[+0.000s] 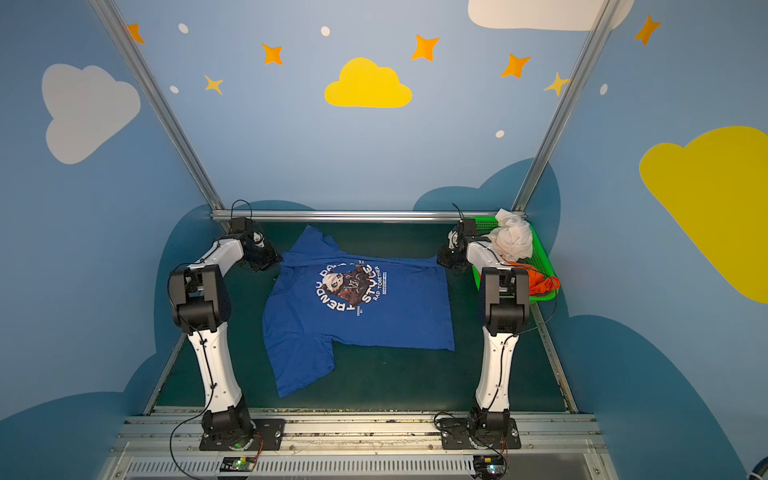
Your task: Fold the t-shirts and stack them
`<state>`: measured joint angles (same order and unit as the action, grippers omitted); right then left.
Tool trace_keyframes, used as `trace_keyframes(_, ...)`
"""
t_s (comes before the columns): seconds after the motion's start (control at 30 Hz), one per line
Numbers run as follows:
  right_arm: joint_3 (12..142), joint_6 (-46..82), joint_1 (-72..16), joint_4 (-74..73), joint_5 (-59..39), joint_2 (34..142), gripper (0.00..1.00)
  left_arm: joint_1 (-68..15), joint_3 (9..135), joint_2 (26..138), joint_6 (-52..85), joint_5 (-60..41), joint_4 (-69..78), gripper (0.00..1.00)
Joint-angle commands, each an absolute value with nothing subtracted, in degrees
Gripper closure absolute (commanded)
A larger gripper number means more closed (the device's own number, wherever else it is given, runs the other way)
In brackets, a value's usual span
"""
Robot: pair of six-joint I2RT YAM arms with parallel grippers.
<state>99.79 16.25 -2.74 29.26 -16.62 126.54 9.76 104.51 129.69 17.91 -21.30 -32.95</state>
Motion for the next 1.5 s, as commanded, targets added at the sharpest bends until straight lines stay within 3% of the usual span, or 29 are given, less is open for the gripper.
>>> trace_keyframes(0.0,103.6,15.5,-2.4,33.9,-15.4,128.9,0.76,10.1,108.4,131.1,17.8,-18.9,-37.4,0.40)
trace_keyframes(0.13,106.3,15.4,-2.5,36.1,-13.5,129.7,0.61,9.2,113.6,131.7,17.5,-14.8,-41.6,0.22)
trace_keyframes(0.23,109.4,15.3,-2.7,38.4,-11.7,130.8,0.52,8.0,120.1,133.1,16.8,-10.7,-45.9,0.14)
trace_keyframes(0.4,114.6,15.3,-2.6,40.0,-12.9,134.4,0.48,6.1,134.9,139.6,15.4,-10.4,-50.8,0.10)
trace_keyframes(0.63,119.3,16.3,-2.7,40.4,-16.2,138.2,0.48,5.2,155.8,154.2,16.8,-18.2,-51.8,0.19)
trace_keyframes(1.0,119.8,16.3,-3.1,40.7,-18.5,139.3,0.48,3.7,152.9,160.3,21.4,-21.9,-32.5,0.24)
trace_keyframes(1.37,118.4,16.0,-3.2,41.4,-19.4,137.3,0.48,3.3,157.5,168.3,30.9,-27.3,-28.0,0.33)
trace_keyframes(1.47,118.3,15.8,-3.2,41.7,-19.5,136.7,0.48,3.3,157.8,169.0,32.3,-28.7,-27.2,0.39)
